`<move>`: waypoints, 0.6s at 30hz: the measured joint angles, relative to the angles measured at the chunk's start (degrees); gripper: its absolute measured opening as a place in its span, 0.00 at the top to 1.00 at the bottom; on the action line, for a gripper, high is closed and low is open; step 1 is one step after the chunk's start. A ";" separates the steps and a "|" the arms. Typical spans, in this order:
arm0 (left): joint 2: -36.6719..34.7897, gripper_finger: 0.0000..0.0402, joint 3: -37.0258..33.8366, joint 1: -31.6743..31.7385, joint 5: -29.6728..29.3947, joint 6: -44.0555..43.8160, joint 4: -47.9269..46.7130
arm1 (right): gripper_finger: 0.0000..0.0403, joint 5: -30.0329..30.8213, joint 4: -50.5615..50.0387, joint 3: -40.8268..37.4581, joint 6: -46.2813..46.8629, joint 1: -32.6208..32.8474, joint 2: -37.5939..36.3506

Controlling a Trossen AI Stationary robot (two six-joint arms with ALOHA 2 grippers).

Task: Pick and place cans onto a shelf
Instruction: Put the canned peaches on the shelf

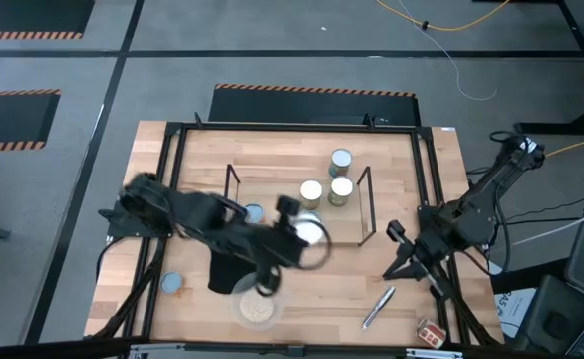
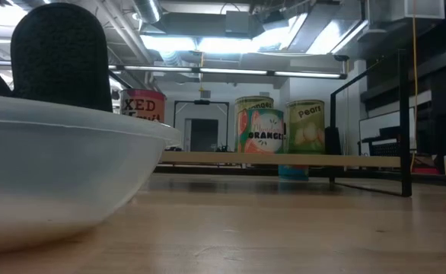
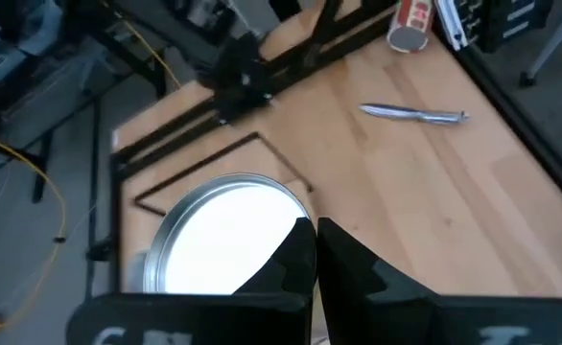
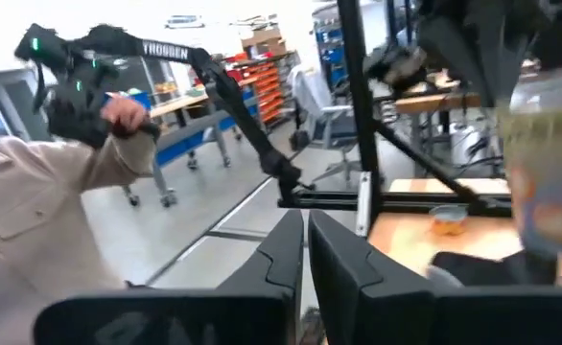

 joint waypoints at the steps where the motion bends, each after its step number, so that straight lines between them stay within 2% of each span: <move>1: -1.30 1.00 0.02 0.23 -0.08 0.13 -1.57 | 0.93 0.00 0.10 0.00 -0.54 -0.45 -0.07; 12: -13.27 1.00 -0.02 1.77 -0.49 -3.41 -18.99 | 0.93 2.29 -2.71 0.00 -3.26 -9.01 0.06; 15: -14.99 1.00 -0.13 1.21 -0.91 -5.58 -22.19 | 0.93 2.28 -2.84 0.00 -3.50 -11.63 0.15; 18: -17.08 1.00 -2.84 0.25 -1.04 -4.85 -21.42 | 0.93 2.19 -3.27 0.00 -3.52 -14.46 0.15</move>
